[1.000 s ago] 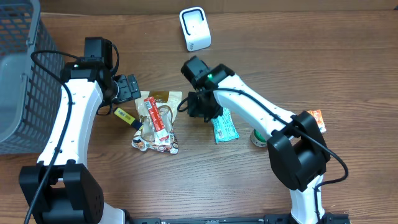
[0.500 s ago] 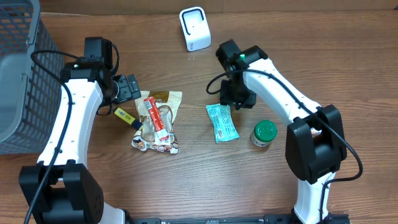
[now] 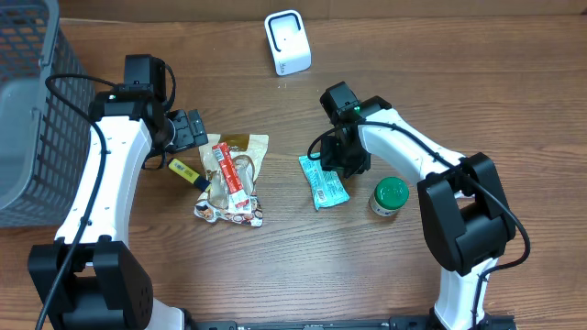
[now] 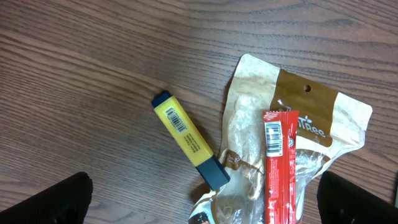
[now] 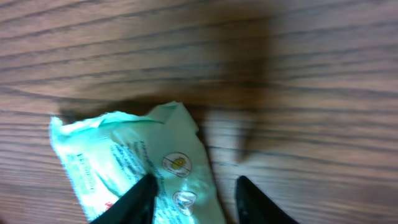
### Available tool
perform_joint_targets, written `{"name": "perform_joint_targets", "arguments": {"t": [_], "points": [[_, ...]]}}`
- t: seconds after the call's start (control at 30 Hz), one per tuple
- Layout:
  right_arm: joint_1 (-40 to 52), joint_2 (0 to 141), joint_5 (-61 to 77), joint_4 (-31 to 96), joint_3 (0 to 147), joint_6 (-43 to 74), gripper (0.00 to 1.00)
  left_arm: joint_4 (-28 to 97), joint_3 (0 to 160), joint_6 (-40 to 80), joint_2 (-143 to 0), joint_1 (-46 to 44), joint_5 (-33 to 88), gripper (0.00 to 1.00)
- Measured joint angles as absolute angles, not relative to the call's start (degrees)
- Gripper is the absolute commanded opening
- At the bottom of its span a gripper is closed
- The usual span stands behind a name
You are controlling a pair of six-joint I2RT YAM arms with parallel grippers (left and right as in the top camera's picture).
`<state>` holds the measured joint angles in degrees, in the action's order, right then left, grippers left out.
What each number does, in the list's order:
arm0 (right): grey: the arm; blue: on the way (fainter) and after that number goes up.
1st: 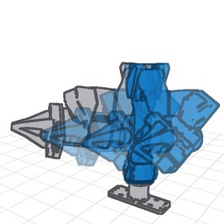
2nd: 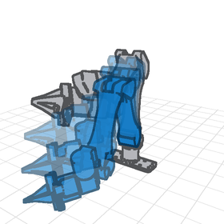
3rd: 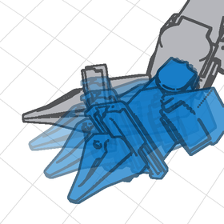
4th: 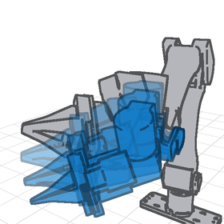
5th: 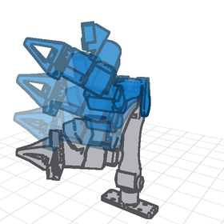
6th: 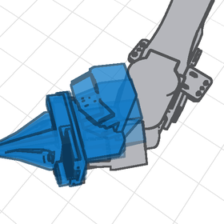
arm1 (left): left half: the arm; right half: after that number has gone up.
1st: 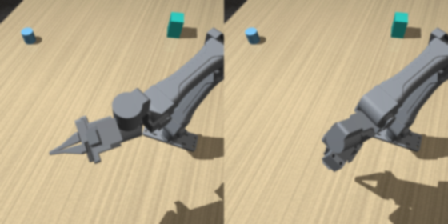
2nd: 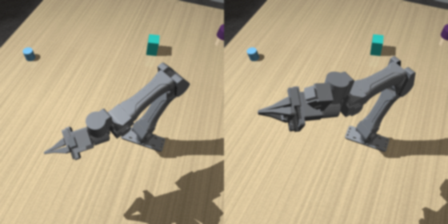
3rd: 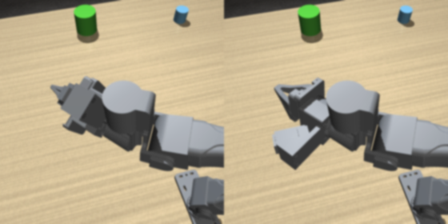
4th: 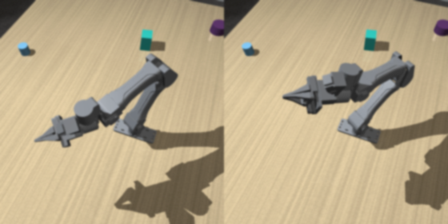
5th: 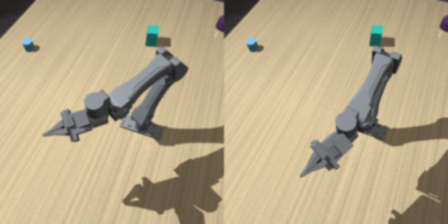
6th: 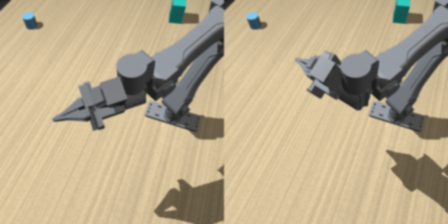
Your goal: Scan the item barcode
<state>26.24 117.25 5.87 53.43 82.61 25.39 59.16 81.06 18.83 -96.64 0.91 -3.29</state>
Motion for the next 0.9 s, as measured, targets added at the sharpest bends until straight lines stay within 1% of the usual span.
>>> {"name": "perform_joint_targets", "arguments": {"t": [0.07,0.2,0.27,0.37,0.43,0.5,0.73,0.9], "points": [[26.2,117.2,7.3,53.0,82.3,25.3,0.38,59.2,81.0,18.8,-96.6,0.9,-3.3,1.0],[26.3,117.2,11.9,52.8,81.9,25.4,0.34,59.1,81.1,18.8,-96.6,0.9,-3.3,1.0],[26.3,117.2,14.3,52.8,81.6,25.5,0.34,59.2,81.0,18.8,-96.6,0.9,-3.3,1.0],[26.4,117.2,16.7,53.5,81.5,26.8,0.41,59.2,81.0,18.8,-96.6,0.9,-3.3,1.0],[26.5,117.2,17.6,54.0,81.5,27.6,0.48,59.1,81.0,18.8,-96.6,0.9,-3.3,1.0],[26.5,117.2,18.0,54.8,81.6,28.3,0.52,59.2,81.0,18.8,-96.6,0.9,-3.3,1.0],[26.6,117.1,18.7,60.8,81.6,28.4,0.59,59.2,81.0,18.8,-96.6,0.9,-3.3,1.0],[27.0,117.1,18.8,62.2,81.6,28.3,0.59,59.2,81.0,18.8,-96.6,0.9,-3.3,1.0]]}}
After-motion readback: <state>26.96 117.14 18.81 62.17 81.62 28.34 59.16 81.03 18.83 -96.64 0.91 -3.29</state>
